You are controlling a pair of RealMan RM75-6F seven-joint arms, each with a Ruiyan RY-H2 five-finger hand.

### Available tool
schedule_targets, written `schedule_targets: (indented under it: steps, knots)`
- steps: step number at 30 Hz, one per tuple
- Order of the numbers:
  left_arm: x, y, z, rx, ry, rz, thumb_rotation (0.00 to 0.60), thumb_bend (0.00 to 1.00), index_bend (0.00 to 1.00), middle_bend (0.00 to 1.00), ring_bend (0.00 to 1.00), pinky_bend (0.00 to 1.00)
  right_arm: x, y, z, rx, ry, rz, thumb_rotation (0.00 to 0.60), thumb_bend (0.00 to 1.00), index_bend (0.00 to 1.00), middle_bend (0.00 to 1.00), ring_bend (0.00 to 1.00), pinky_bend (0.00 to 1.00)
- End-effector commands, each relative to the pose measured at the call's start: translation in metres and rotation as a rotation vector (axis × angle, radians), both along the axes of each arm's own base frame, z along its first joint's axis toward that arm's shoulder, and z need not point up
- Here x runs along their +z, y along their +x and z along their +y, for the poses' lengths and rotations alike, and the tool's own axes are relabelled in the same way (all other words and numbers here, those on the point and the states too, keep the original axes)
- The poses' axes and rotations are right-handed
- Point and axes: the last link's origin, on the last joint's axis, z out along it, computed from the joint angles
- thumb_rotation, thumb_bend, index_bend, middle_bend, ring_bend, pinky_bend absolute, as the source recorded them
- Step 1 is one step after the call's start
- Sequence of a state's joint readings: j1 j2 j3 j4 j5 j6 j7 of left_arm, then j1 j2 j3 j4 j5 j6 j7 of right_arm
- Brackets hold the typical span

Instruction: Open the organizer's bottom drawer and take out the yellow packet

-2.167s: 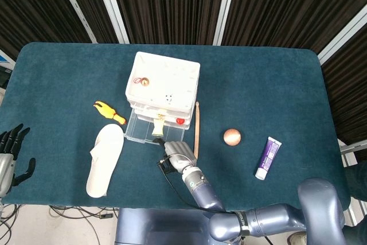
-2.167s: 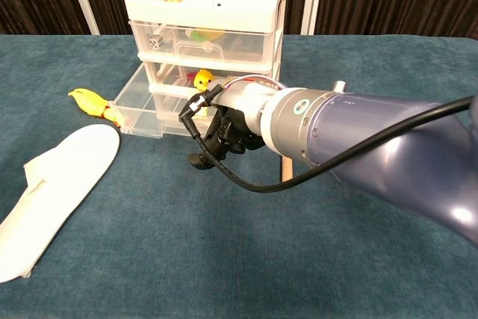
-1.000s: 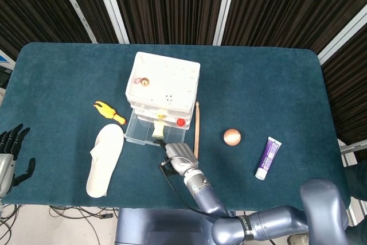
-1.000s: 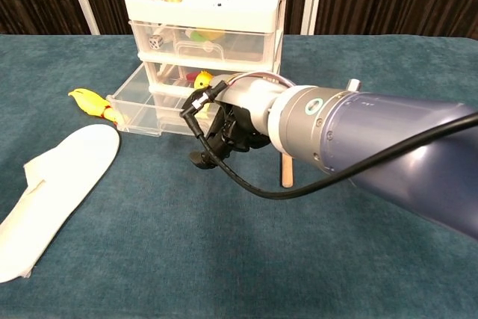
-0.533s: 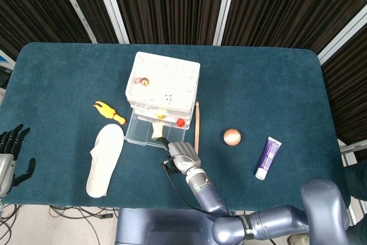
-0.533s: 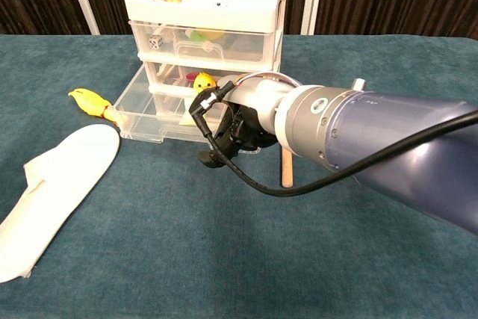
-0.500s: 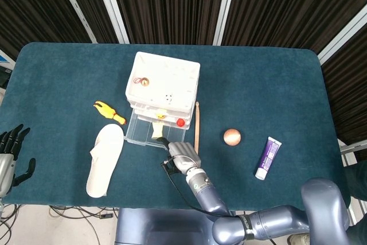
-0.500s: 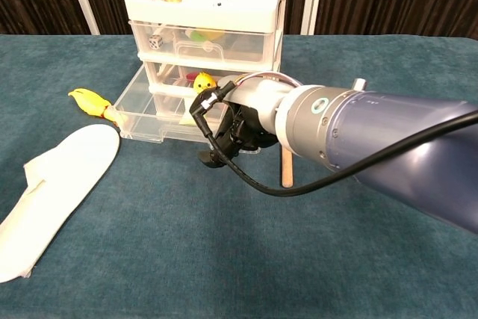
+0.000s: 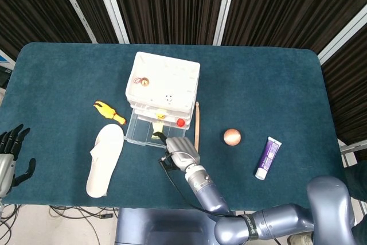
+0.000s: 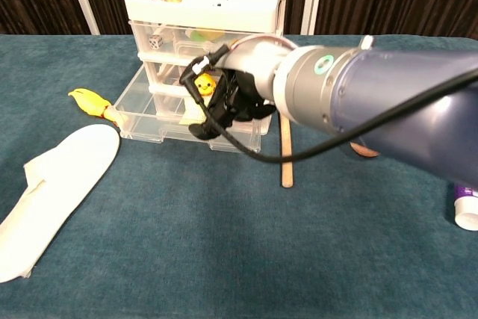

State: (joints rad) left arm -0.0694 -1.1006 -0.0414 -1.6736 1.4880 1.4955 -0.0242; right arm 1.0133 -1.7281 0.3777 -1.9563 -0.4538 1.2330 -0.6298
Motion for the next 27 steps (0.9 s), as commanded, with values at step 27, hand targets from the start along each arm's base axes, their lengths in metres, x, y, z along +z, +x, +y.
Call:
schedule_targets:
  steps: [27]
  knots:
    - [-0.002, 0.0, 0.002, 0.015, -0.019, -0.015, 0.6, 0.47, 0.03, 0.0, 0.0, 0.0, 0.003, 0.026, -0.058, 0.621, -0.261, 0.415, 0.6, 0.24, 0.24, 0.96, 1.0, 1.0]
